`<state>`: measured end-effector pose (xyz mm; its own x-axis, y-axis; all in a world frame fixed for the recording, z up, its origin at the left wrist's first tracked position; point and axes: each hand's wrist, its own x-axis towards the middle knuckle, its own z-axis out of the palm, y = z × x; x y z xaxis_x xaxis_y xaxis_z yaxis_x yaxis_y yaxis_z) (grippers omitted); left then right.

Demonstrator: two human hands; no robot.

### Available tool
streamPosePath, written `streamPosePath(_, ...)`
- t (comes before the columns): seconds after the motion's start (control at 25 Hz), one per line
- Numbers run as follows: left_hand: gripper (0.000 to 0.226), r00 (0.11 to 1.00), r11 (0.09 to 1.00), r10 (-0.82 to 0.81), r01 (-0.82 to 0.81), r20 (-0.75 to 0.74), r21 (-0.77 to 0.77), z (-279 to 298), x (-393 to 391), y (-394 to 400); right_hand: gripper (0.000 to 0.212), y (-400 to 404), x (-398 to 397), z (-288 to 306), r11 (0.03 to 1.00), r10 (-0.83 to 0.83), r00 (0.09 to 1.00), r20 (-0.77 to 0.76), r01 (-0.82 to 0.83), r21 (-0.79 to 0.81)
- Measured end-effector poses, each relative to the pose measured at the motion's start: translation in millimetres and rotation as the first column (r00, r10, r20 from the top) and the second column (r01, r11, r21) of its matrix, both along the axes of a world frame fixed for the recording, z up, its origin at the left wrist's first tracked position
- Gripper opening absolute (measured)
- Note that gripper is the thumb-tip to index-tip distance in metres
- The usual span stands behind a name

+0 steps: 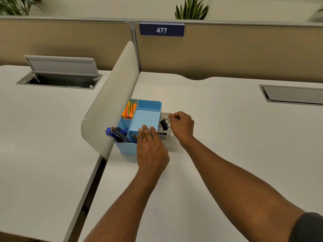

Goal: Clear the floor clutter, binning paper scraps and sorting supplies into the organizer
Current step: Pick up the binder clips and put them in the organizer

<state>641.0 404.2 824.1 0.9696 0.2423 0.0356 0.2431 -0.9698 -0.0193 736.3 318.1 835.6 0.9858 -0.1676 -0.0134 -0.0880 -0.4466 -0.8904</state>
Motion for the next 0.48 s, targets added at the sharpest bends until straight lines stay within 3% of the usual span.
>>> streamPosePath(0.16,0.086,1.0,1.0,0.002,-0.002,0.014,-0.001,-1,-2,0,0.034,1,5,4,0.986,0.044,0.998,-0.054,-0.052,-0.159)
streamPosePath(0.32,0.087,1.0,1.0,-0.002,0.002,0.009,0.018,0,-2,0,0.042,-1,11,5,0.997,0.051,0.985,-0.167,-0.058,-0.04)
streamPosePath(0.4,0.087,1.0,1.0,-0.003,0.002,0.01,0.022,0,-2,1,0.038,2,11,2,0.957,0.152,0.975,-0.164,-0.187,-0.223)
streamPosePath(0.48,0.086,1.0,1.0,-0.006,0.006,0.006,0.019,0,-2,1,0.031,4,9,2,0.835,0.234,0.969,-0.079,-0.242,-0.494)
